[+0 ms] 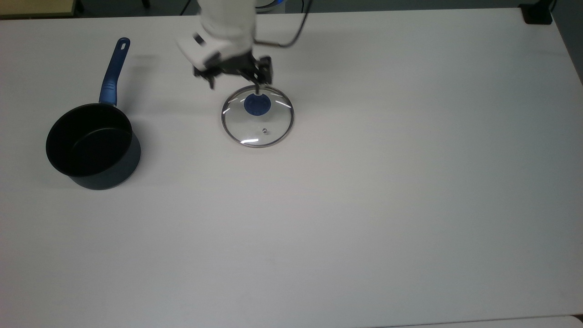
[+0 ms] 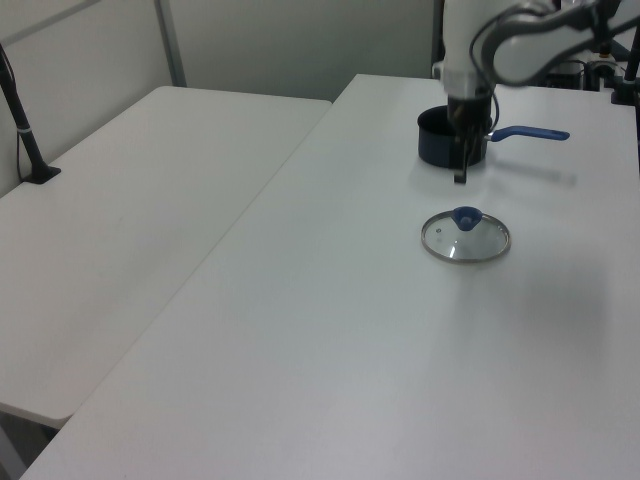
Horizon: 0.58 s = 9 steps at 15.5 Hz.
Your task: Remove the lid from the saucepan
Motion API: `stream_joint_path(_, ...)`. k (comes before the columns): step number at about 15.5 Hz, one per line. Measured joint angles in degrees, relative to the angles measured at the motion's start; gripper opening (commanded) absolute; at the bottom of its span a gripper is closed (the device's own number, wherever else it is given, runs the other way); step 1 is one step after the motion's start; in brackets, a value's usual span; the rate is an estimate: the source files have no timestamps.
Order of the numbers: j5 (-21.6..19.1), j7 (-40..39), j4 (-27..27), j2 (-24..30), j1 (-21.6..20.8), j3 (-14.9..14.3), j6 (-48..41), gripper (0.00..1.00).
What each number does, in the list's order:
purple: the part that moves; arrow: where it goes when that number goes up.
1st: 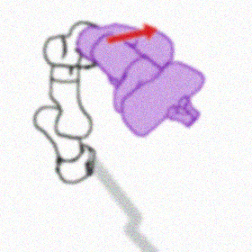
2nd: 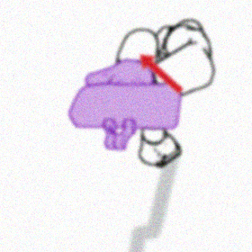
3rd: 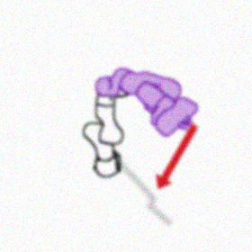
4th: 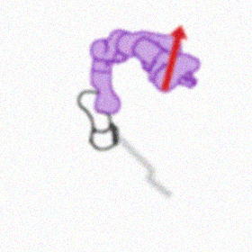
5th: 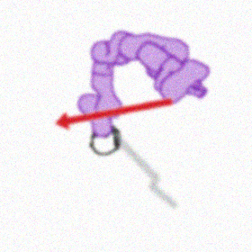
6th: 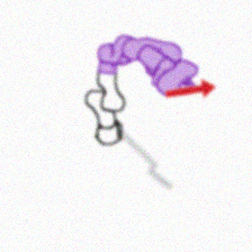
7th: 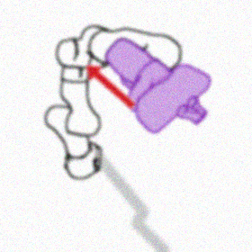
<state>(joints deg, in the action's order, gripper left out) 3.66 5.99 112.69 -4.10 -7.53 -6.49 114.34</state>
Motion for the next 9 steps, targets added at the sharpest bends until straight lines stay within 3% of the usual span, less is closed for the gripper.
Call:
stream_joint_path(4,0.0,0.0,-11.7,3.44,3.8,1.4,-15.31,1.0)
stream_joint_path(9,0.0,0.0,-13.68,3.03,4.26,2.66,-16.35,1.0)
